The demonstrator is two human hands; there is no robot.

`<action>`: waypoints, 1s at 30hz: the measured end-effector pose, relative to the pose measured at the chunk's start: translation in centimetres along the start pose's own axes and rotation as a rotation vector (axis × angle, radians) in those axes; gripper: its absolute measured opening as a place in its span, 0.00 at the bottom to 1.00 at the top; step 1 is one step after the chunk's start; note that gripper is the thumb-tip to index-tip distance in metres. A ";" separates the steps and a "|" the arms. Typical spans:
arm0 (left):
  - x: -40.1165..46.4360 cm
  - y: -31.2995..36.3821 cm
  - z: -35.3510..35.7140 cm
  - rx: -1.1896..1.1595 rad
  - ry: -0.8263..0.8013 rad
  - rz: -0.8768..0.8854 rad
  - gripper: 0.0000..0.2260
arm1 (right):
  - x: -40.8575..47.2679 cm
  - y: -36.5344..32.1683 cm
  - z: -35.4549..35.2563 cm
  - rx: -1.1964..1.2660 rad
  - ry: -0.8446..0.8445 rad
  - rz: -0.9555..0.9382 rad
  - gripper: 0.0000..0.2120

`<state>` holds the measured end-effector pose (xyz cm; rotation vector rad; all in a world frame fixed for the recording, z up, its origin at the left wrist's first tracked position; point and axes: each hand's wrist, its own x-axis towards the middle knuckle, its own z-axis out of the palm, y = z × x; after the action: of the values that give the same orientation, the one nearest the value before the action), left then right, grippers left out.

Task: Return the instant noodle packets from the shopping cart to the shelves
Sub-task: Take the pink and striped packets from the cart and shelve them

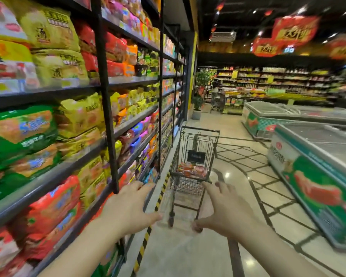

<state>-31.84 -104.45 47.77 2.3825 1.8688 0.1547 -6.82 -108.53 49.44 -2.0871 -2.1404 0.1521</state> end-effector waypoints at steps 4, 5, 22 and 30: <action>8.8 -1.7 -0.7 -0.006 -0.013 0.047 0.43 | 8.3 0.1 0.2 0.002 0.006 0.046 0.55; 10.8 -2.1 -0.8 0.002 -0.014 0.064 0.42 | 10.4 0.1 0.3 -0.006 0.004 0.056 0.55; 44.5 -3.0 3.4 0.029 -0.136 0.175 0.44 | 40.3 8.1 4.5 0.011 -0.059 0.191 0.55; 62.6 0.2 4.3 0.001 -0.119 0.183 0.43 | 57.5 15.1 3.7 0.025 -0.075 0.201 0.55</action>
<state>-16.15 -43.77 44.32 2.5012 1.5996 0.0260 6.15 -50.55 45.21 -2.3138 -1.9520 0.2821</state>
